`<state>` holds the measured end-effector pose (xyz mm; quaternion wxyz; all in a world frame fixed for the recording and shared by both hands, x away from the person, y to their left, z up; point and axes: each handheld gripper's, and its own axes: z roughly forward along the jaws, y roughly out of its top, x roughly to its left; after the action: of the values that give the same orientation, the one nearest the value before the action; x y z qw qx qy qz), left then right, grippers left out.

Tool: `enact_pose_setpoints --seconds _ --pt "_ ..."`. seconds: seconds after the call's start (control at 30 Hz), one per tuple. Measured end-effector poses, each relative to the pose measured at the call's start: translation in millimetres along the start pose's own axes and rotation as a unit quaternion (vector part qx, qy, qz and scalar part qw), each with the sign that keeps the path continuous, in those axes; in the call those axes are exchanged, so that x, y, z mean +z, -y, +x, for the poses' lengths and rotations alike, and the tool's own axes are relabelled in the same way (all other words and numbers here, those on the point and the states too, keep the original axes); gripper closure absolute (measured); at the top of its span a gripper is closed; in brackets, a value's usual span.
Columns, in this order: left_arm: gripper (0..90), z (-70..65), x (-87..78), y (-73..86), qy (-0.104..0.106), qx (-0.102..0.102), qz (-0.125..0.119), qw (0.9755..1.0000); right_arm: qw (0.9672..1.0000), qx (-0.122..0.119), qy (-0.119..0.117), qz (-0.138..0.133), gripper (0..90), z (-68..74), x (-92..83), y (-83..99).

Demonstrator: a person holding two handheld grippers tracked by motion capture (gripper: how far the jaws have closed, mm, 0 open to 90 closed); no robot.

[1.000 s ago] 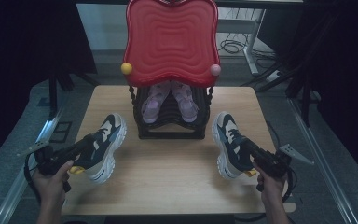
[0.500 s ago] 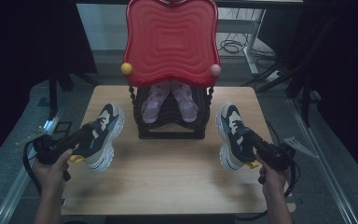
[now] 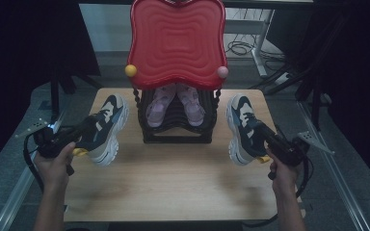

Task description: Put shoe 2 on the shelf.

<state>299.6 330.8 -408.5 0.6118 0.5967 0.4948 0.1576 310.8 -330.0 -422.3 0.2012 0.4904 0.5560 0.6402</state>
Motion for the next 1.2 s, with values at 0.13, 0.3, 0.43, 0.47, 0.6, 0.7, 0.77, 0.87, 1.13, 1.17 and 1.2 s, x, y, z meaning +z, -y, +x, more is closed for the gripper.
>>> enact_pose_setpoints --seconds 0.13,0.3,0.43,0.47,0.6,0.7,0.77,0.87,1.13,1.17,1.2 --pt "74.0 -2.7 0.3 -10.8 0.004 0.005 -0.006 1.0000 1.0000 0.005 0.000 -0.006 73.8 0.1 2.6 -10.0" --pt "73.9 -5.1 2.2 -20.2 0.005 0.009 -0.012 0.9999 0.9999 0.001 -0.002 -0.017 73.9 1.9 7.1 -23.2" --pt "73.8 -5.9 2.8 -28.9 0.010 0.011 -0.013 0.9998 0.9998 -0.003 0.000 -0.020 73.9 3.9 9.9 -32.8" --pt "73.8 -5.9 2.4 -30.6 0.010 0.012 -0.015 0.9998 0.9998 -0.003 0.000 -0.020 73.8 4.6 10.9 -35.6" --pt "73.8 -5.0 1.2 -38.8 0.015 0.007 -0.022 0.9996 0.9998 -0.005 0.002 -0.017 73.8 5.8 13.5 -42.7" --pt "73.8 -5.6 1.6 -43.5 0.014 0.008 -0.025 0.9996 0.9998 -0.004 0.002 -0.021 73.8 6.4 15.4 -48.4" --pt "73.8 -7.1 1.7 -47.2 0.010 0.014 -0.026 0.9995 0.9997 -0.010 0.001 -0.024 73.8 6.6 16.5 -51.9" --pt "73.7 -8.7 1.5 -54.3 0.010 0.018 -0.031 0.9993 0.9996 -0.008 0.000 -0.027 73.8 7.7 18.2 -59.0" --pt "73.7 -13.2 2.3 -75.0 0.005 0.032 -0.041 0.9986 0.9992 -0.008 -0.009 -0.039 73.8 12.3 21.5 -75.2" --pt "73.7 -14.0 2.9 -77.5 0.007 0.033 -0.042 0.9985 0.9991 -0.010 -0.008 -0.041 73.8 12.9 22.3 -77.5" --pt "73.7 -14.9 3.6 -79.9 0.009 0.032 -0.044 0.9985 0.9990 -0.011 -0.009 -0.042 73.8 13.7 23.0 -80.0"
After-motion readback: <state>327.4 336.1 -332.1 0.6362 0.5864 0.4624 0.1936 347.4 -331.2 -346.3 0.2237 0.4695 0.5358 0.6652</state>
